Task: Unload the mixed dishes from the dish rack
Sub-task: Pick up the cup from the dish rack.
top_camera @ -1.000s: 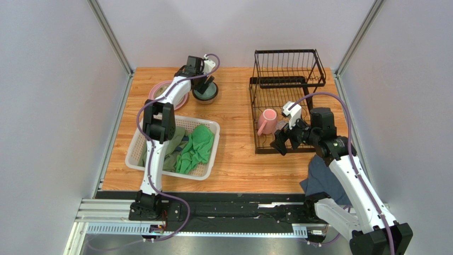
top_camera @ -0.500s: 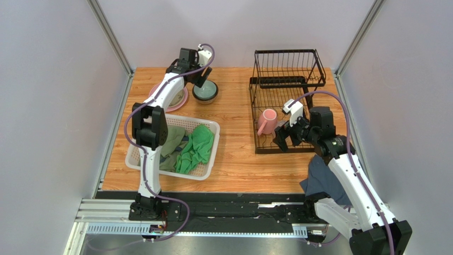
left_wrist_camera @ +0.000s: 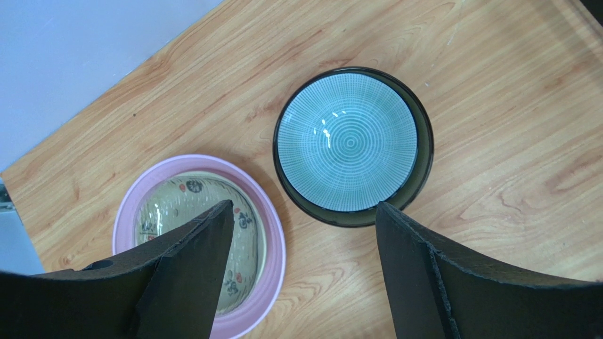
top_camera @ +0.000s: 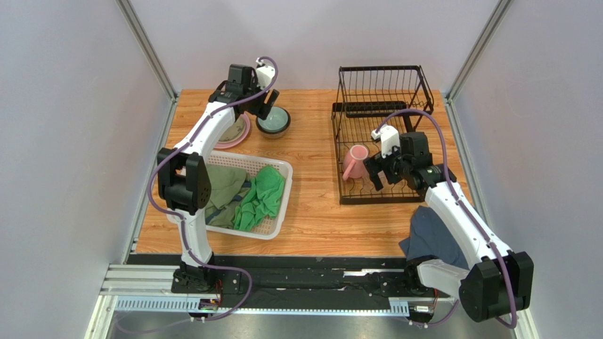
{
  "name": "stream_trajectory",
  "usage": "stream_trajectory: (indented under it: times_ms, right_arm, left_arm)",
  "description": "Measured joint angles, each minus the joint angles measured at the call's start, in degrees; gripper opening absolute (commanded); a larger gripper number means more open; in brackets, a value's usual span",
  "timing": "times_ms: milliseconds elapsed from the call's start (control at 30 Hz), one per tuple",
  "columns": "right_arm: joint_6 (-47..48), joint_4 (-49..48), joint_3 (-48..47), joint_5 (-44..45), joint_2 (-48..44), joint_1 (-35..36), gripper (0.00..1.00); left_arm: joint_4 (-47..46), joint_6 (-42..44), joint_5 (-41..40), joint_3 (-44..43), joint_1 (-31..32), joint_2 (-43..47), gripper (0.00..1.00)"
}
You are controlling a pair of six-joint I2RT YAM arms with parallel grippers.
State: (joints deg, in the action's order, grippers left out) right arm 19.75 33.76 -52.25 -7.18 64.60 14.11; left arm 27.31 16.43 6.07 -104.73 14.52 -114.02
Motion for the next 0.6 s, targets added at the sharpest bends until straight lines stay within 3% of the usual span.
stream_trajectory:
  times_ms: [600]
  right_arm:
    - [0.0, -1.9, -1.7, 2.2, 8.2, 0.0, 0.99]
  left_arm:
    - [-0.3, 0.0, 0.7, 3.3, 0.0, 2.3, 0.81]
